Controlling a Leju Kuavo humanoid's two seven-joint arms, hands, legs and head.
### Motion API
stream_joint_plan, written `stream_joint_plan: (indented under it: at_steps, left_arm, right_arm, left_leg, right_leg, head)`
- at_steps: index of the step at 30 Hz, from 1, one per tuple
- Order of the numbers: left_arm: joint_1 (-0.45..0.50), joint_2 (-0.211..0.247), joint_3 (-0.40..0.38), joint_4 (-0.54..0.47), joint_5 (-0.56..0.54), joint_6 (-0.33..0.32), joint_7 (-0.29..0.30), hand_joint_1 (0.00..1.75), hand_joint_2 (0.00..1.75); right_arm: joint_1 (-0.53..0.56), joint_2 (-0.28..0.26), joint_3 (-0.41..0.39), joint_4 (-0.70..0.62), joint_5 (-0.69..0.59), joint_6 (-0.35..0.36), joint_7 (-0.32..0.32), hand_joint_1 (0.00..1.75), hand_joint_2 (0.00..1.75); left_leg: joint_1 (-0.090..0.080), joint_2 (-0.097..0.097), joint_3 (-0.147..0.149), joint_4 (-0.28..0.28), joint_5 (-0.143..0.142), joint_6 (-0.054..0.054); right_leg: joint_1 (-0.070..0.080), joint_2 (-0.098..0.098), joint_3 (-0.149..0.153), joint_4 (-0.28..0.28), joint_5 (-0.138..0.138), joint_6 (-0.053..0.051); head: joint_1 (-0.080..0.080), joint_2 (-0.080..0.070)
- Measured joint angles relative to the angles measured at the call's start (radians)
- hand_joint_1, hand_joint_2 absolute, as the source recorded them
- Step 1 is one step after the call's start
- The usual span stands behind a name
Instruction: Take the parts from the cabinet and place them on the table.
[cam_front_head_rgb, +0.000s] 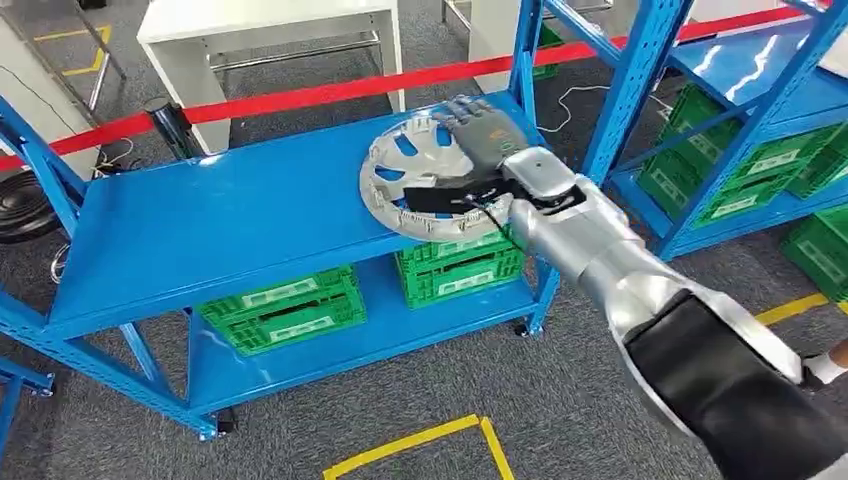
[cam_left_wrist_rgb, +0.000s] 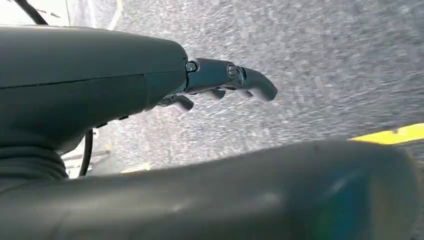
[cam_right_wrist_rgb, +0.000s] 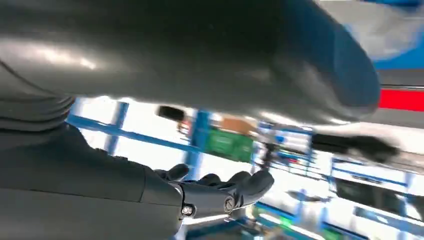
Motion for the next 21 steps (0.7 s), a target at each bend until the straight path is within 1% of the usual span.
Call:
stream_joint_plan:
  at_steps: [1,2,3,4,5,6,7,8,9,10,11,12,13,14,15,16,17,18,19,20,21]
  left_arm:
    - [0.001,0.000,0.000,0.000,0.000,0.000,0.000,0.00,0.00]
    - [0.004,0.000,0.000,0.002,0.000,0.000,-0.001,0.00,0.00]
    - [0.002,0.000,0.000,0.002,0.001,0.001,-0.007,0.00,0.00]
    - [0.001,0.000,0.000,0.001,0.002,0.001,-0.009,0.00,0.00]
    - [0.002,0.000,0.000,0.001,0.003,0.002,-0.011,0.00,0.00]
    - [0.001,0.000,0.000,0.001,0.003,0.002,-0.014,0.00,0.00]
    - [-0.002,-0.001,0.000,0.001,0.003,0.002,-0.017,0.00,0.00]
    - [-0.004,-0.001,0.000,0.001,0.003,0.002,-0.018,0.00,0.00]
    - [-0.006,0.000,0.000,0.000,0.003,0.002,-0.018,0.00,0.00]
    - [-0.006,0.000,0.000,0.000,0.003,0.003,-0.018,0.00,0.00]
    - [-0.005,0.000,0.000,0.000,0.003,0.005,-0.019,0.00,0.00]
    - [-0.003,0.000,0.000,-0.001,0.006,0.007,-0.023,0.00,0.00]
    - [0.001,0.000,0.001,-0.001,0.012,0.008,-0.029,0.00,0.00]
    - [0.007,0.000,0.002,0.000,0.015,0.009,-0.036,0.00,0.00]
    - [0.012,0.000,0.003,0.000,0.016,0.010,-0.040,0.00,0.00]
    - [0.015,0.000,0.003,0.000,0.017,0.010,-0.042,0.00,0.00]
    - [0.018,0.000,0.003,0.000,0.018,0.010,-0.044,0.00,0.00]
    - [0.018,0.000,0.004,0.000,0.019,0.010,-0.045,0.00,0.00]
    - [0.019,0.000,0.004,0.000,0.022,0.010,-0.047,0.00,0.00]
    - [0.021,0.002,0.005,-0.001,0.024,0.010,-0.049,0.00,0.00]
    - [0.023,0.002,0.006,-0.001,0.025,0.010,-0.051,0.00,0.00]
  right_arm:
    - [0.011,0.011,0.010,-0.012,0.002,0.005,0.008,0.00,0.00]
    - [0.022,0.018,0.022,-0.024,0.004,0.010,0.009,0.00,0.00]
    - [0.035,0.033,0.041,-0.044,0.006,0.020,0.012,0.00,0.00]
    - [0.052,0.036,0.057,-0.064,0.008,0.026,0.019,0.00,0.00]
    - [0.065,0.039,0.068,-0.085,0.010,0.029,0.028,0.00,0.00]
    - [0.071,0.044,0.076,-0.103,0.010,0.031,0.039,0.00,0.00]
    - [0.077,0.045,0.085,-0.122,0.011,0.032,0.054,0.00,0.00]
    - [0.080,0.045,0.092,-0.135,0.015,0.032,0.069,0.00,0.00]
    - [0.086,0.045,0.099,-0.144,0.021,0.029,0.085,0.00,0.00]
    - [0.098,0.041,0.107,-0.150,0.026,0.028,0.098,0.00,0.00]
    - [0.118,0.033,0.114,-0.157,0.030,0.026,0.112,0.00,0.00]
    - [0.139,0.026,0.117,-0.163,0.037,0.025,0.126,0.00,0.00]
    - [0.159,0.018,0.120,-0.170,0.048,0.023,0.140,0.00,0.00]
    - [0.175,0.009,0.122,-0.176,0.058,0.020,0.156,0.00,0.00]
    - [0.186,-0.001,0.126,-0.182,0.067,0.019,0.168,0.00,0.00]
    - [0.194,-0.015,0.128,-0.190,0.072,0.018,0.178,0.00,0.00]
    - [0.203,-0.026,0.129,-0.194,0.074,0.016,0.187,0.00,0.00]
    - [0.212,-0.036,0.131,-0.201,0.077,0.014,0.193,0.00,0.00]
    - [0.222,-0.052,0.131,-0.206,0.076,0.012,0.196,0.00,0.00]
    - [0.232,-0.064,0.130,-0.212,0.071,0.009,0.197,0.00,0.00]
    - [0.242,-0.079,0.130,-0.213,0.068,0.006,0.197,0.00,0.00]
  left_leg:
    - [0.000,0.003,0.004,-0.082,0.141,0.005]
    - [-0.001,0.008,-0.007,-0.145,0.253,0.008]
    - [-0.003,0.011,0.001,-0.139,0.249,0.008]
    - [-0.003,0.009,0.012,-0.138,0.265,0.011]
    - [-0.004,0.008,0.016,-0.138,0.283,0.015]
    - [0.000,0.007,0.022,-0.140,0.295,0.022]
    - [0.006,0.008,0.032,-0.147,0.295,0.027]
    - [0.006,0.008,0.035,-0.149,0.290,0.036]
    - [0.006,0.008,0.037,-0.149,0.288,0.040]
    - [0.005,0.008,0.037,-0.149,0.283,0.044]
    - [0.005,0.005,0.038,-0.148,0.278,0.045]
    - [0.005,0.002,0.040,-0.148,0.275,0.044]
    - [0.005,0.000,0.044,-0.146,0.271,0.043]
    - [0.005,-0.002,0.047,-0.144,0.266,0.042]
    - [0.005,-0.003,0.050,-0.139,0.261,0.039]
    - [0.005,-0.004,0.052,-0.135,0.256,0.036]
    - [0.003,-0.004,0.052,-0.132,0.253,0.031]
    - [0.000,-0.007,0.051,-0.129,0.248,0.024]
    - [0.000,-0.007,0.052,-0.133,0.250,0.020]
    - [-0.003,-0.008,0.054,-0.132,0.238,0.037]
    - [-0.004,-0.008,0.056,-0.134,0.243,0.046]
  right_leg:
    - [0.000,-0.004,0.018,-0.001,-0.018,0.002]
    - [0.004,-0.006,0.033,0.008,-0.033,0.004]
    - [0.008,0.000,0.033,0.008,-0.050,0.010]
    - [0.009,-0.001,0.037,0.009,-0.067,0.016]
    - [0.010,-0.001,0.047,0.008,-0.075,0.022]
    - [0.013,-0.001,0.057,0.007,-0.083,0.028]
    - [0.007,-0.002,0.065,0.018,-0.093,0.033]
    - [0.009,-0.005,0.043,0.057,-0.115,0.036]
    - [0.008,-0.007,0.004,0.123,-0.149,0.039]
    - [0.007,-0.007,-0.043,0.201,-0.182,0.043]
    - [0.006,-0.007,-0.096,0.279,-0.205,0.045]
    - [0.006,-0.008,-0.129,0.315,-0.203,0.047]
    - [0.005,-0.008,-0.139,0.305,-0.175,0.046]
    - [0.005,-0.008,-0.127,0.249,-0.125,0.044]
    - [0.006,-0.009,-0.097,0.160,-0.066,0.041]
    - [0.006,-0.010,-0.062,0.066,-0.016,0.038]
    - [0.008,-0.012,-0.055,0.039,-0.014,0.033]
    - [0.010,-0.011,-0.053,0.025,-0.009,0.028]
    - [0.011,-0.010,-0.052,0.025,-0.008,0.025]
    - [0.010,-0.011,-0.049,0.022,-0.006,0.029]
    - [0.010,-0.010,-0.047,0.022,-0.006,0.028]
  head:
    - [0.000,0.000]
    - [-0.001,0.000]
    - [-0.002,0.000]
    - [-0.003,0.000]
    - [0.000,0.000]
    - [-0.002,0.000]
    - [-0.002,0.000]
    - [0.001,0.000]
    - [0.003,0.000]
    - [0.002,0.000]
    - [0.003,0.000]
    - [0.003,0.000]
    - [0.003,0.000]
    - [0.003,0.000]
    - [0.003,0.000]
    - [0.003,0.000]
    - [0.002,0.000]
    - [0.004,0.000]
    - [0.002,0.000]
    - [0.003,0.000]
    - [0.002,0.000]
